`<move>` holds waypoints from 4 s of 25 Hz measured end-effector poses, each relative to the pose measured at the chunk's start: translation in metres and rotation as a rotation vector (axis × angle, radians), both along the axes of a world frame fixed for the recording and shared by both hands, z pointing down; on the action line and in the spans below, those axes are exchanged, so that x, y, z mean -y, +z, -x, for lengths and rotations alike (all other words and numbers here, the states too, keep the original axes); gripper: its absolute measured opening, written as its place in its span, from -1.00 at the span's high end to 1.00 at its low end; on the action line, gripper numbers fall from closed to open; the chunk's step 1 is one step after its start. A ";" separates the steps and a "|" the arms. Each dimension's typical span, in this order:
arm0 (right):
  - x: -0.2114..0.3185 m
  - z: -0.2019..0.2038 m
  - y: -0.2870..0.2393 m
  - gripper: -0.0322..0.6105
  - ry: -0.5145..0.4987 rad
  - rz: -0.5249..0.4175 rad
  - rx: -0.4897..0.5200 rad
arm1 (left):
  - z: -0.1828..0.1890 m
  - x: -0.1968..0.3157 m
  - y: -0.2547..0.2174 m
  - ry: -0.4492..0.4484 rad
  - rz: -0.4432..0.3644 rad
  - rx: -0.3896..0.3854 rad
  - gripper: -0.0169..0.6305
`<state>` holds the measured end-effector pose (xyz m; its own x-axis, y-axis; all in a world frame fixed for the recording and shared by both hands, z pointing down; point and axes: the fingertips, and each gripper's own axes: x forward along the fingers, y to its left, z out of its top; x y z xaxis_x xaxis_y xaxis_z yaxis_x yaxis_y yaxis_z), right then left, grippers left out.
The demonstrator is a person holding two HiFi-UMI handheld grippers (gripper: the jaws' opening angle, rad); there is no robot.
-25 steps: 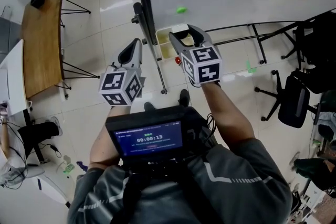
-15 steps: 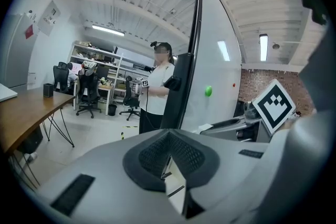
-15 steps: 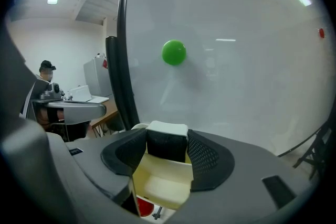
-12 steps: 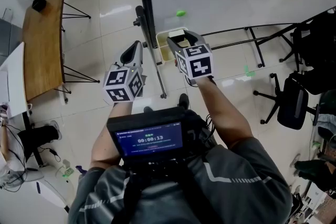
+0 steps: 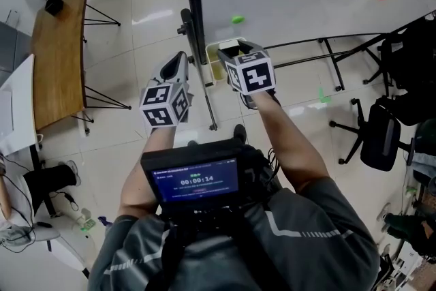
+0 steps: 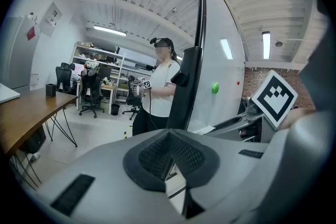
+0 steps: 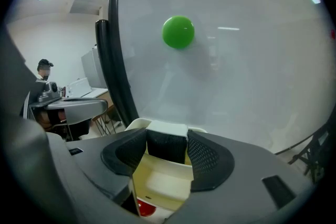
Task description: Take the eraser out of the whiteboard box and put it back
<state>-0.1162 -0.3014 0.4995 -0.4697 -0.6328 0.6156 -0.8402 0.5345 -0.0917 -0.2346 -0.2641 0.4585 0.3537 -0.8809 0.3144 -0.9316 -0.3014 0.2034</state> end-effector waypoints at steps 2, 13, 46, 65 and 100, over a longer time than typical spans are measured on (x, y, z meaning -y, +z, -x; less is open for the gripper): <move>0.001 0.001 0.002 0.05 0.001 0.013 -0.013 | 0.000 0.000 0.001 -0.001 0.004 0.000 0.85; 0.004 0.000 0.004 0.05 0.010 0.016 -0.044 | 0.003 -0.002 -0.001 -0.007 0.006 -0.005 0.84; -0.050 -0.018 -0.215 0.83 -0.139 -0.493 0.361 | -0.011 -0.040 -0.152 0.080 -0.297 -0.054 0.85; -0.056 -0.049 -0.235 0.83 -0.235 -0.497 0.442 | -0.046 -0.057 -0.179 0.026 -0.343 -0.046 0.85; -0.328 -0.148 -0.238 0.83 -0.218 -0.539 0.388 | -0.144 -0.337 -0.180 0.086 -0.365 -0.076 0.85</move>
